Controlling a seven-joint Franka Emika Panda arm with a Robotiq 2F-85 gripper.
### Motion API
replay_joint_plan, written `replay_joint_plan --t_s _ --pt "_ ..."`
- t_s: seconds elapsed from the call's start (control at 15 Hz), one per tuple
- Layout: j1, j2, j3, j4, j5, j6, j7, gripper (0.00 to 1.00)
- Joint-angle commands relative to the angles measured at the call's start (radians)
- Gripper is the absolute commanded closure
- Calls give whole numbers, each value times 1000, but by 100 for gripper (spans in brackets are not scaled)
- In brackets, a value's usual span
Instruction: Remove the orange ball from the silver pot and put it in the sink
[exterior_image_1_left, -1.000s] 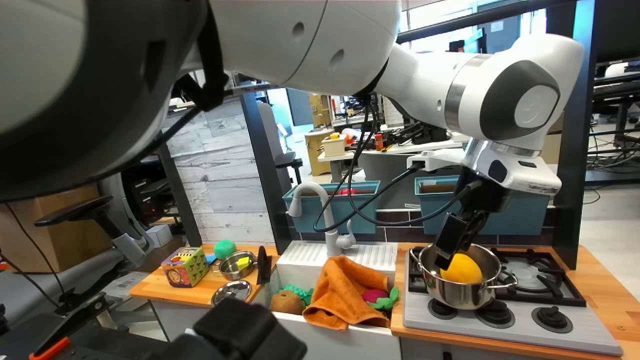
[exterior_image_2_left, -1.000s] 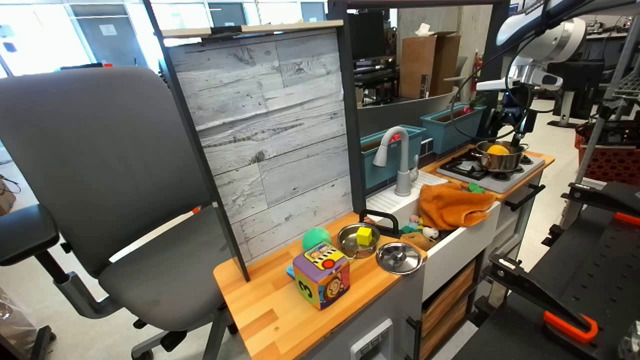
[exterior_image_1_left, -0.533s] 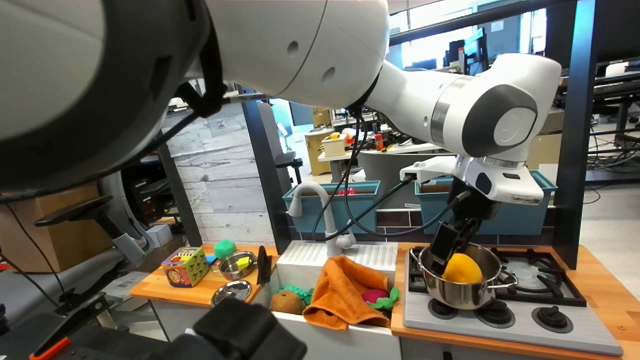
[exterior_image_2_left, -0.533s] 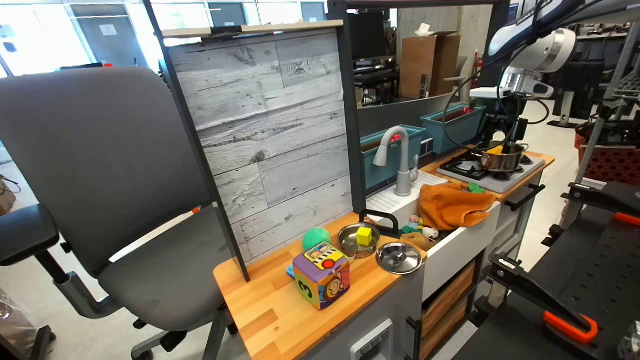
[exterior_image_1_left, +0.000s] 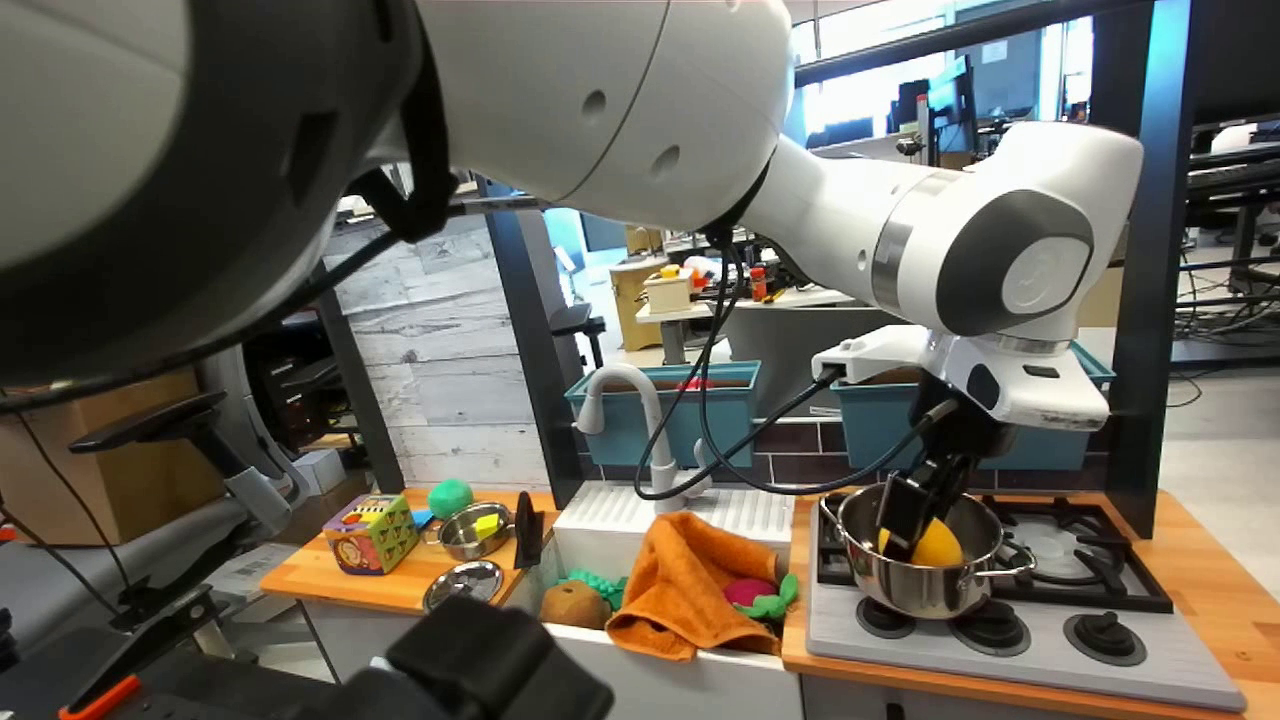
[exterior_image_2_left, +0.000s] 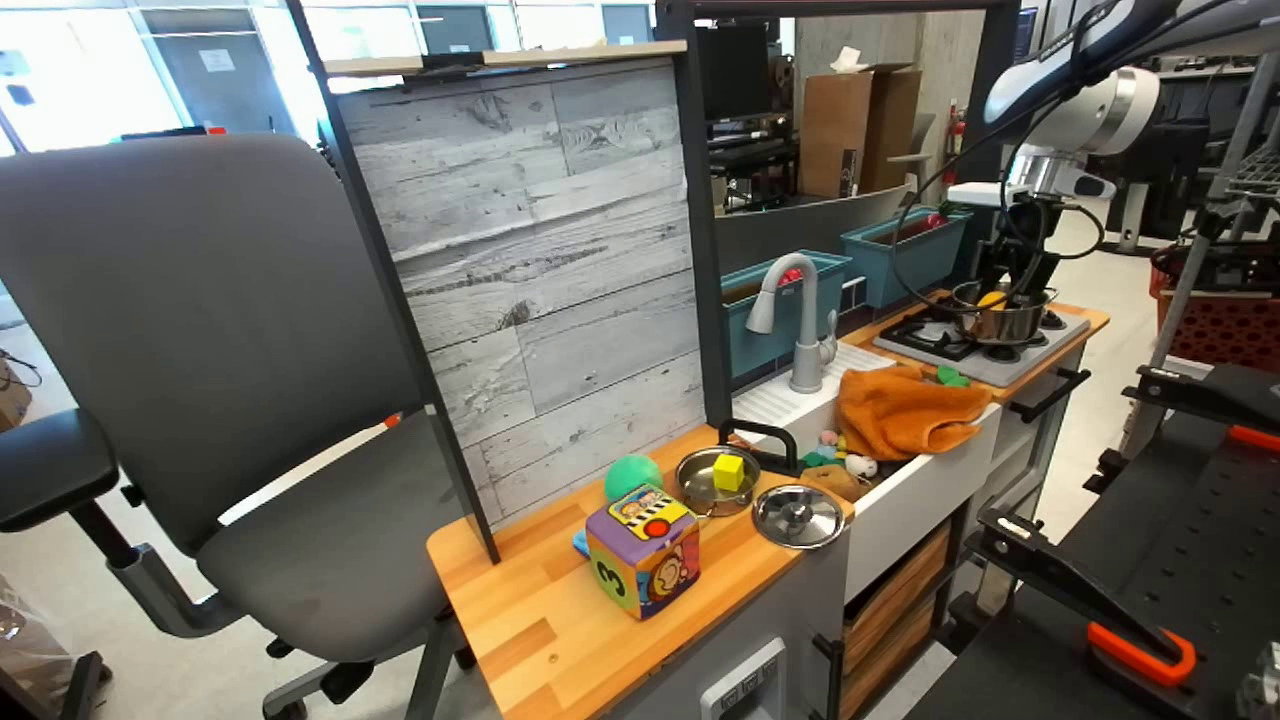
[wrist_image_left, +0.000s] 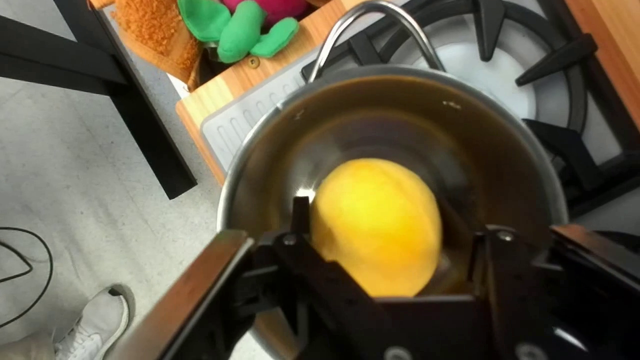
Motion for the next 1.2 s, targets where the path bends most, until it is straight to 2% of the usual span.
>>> replay_joint_plan --t_s 0.0,0.13,0.2,0.33,0.4,0.53,0.73,0.93,1.13 --pt "-1 0 -2 14 -10 19 10 66" --pt "0 -2 2 28 -8 12 6 80" --pt "5 -48 4 -37 8 32 -18 86" --pt "3 -87 30 -62 28 6 -61 97" --pt "3 -109 49 -76 39 -4 -99 94" --pt "0 -145 87 -101 54 -32 -185 96" --pt "-3 -221 132 -184 66 -130 -278 95" --pt "7 -304 159 -299 62 -222 -356 95" --pt "36 -393 180 -446 41 -264 -450 95"
